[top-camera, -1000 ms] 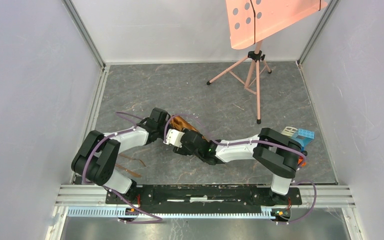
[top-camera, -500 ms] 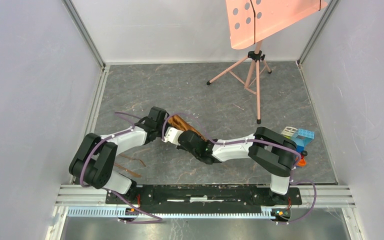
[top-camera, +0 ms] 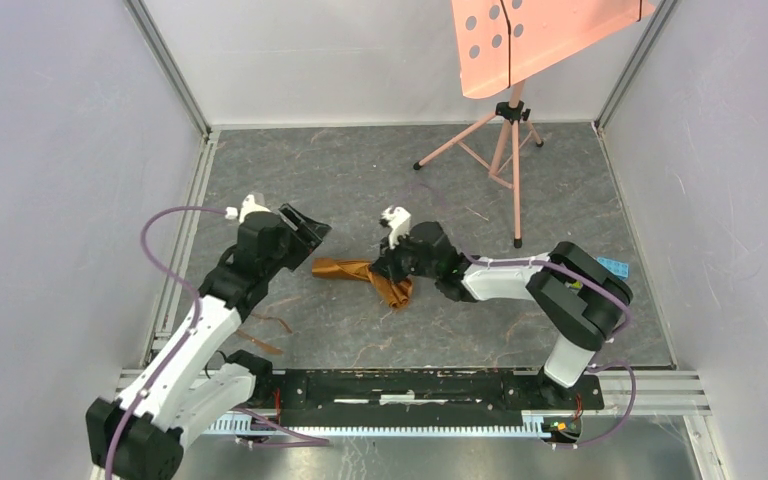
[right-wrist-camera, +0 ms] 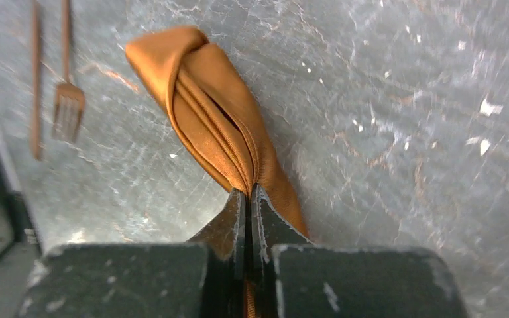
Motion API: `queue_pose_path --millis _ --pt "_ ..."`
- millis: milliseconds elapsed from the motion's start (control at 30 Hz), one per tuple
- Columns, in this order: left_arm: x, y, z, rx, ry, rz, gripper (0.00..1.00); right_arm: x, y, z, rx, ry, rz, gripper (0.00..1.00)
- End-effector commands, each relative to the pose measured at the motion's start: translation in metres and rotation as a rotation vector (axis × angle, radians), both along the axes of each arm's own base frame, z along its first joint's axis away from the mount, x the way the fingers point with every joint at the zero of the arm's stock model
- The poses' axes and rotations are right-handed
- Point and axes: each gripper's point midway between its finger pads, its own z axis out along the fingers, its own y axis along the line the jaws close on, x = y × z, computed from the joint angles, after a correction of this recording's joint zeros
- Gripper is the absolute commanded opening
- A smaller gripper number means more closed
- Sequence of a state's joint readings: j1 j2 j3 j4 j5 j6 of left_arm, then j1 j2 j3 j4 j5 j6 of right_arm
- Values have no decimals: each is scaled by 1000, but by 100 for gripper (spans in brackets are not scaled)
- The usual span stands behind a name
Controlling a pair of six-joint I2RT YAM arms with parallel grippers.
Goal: Fold the napkin into a case and place the utensils inside
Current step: Turn over the smaller rectangle-folded napkin at the center of the board.
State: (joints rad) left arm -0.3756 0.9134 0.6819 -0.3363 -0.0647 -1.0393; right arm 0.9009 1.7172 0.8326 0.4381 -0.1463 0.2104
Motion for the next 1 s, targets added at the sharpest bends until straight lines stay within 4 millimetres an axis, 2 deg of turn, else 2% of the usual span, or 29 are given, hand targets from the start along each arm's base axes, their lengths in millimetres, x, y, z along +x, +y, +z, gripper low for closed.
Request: queue_pose_path --millis 0,100,200,367,500,600,800,900,967 --pt "-8 42 15 259 -62 36 73 -25 13 36 423 340 74 0" --pt "-9 44 16 291 -63 19 73 -25 6 31 551 466 65 0" --pt "-6 35 12 286 -60 -39 72 -18 -4 27 625 543 35 0" --pt "-1 11 -1 259 -34 -159 70 9 -20 17 607 588 -50 0" --pt "-1 0 -15 209 8 -190 71 26 -39 1 593 715 -194 0" --pt "-2 -16 -23 128 34 -224 71 35 -52 -13 616 810 -302 0" --pt "10 -54 -30 20 74 -366 71 56 -70 -35 581 815 -371 0" --pt "20 -69 -29 -13 64 -423 70 63 -81 -46 511 779 -377 1" --pt "28 -78 -26 -43 44 -454 70 66 -86 -54 448 759 -359 8"
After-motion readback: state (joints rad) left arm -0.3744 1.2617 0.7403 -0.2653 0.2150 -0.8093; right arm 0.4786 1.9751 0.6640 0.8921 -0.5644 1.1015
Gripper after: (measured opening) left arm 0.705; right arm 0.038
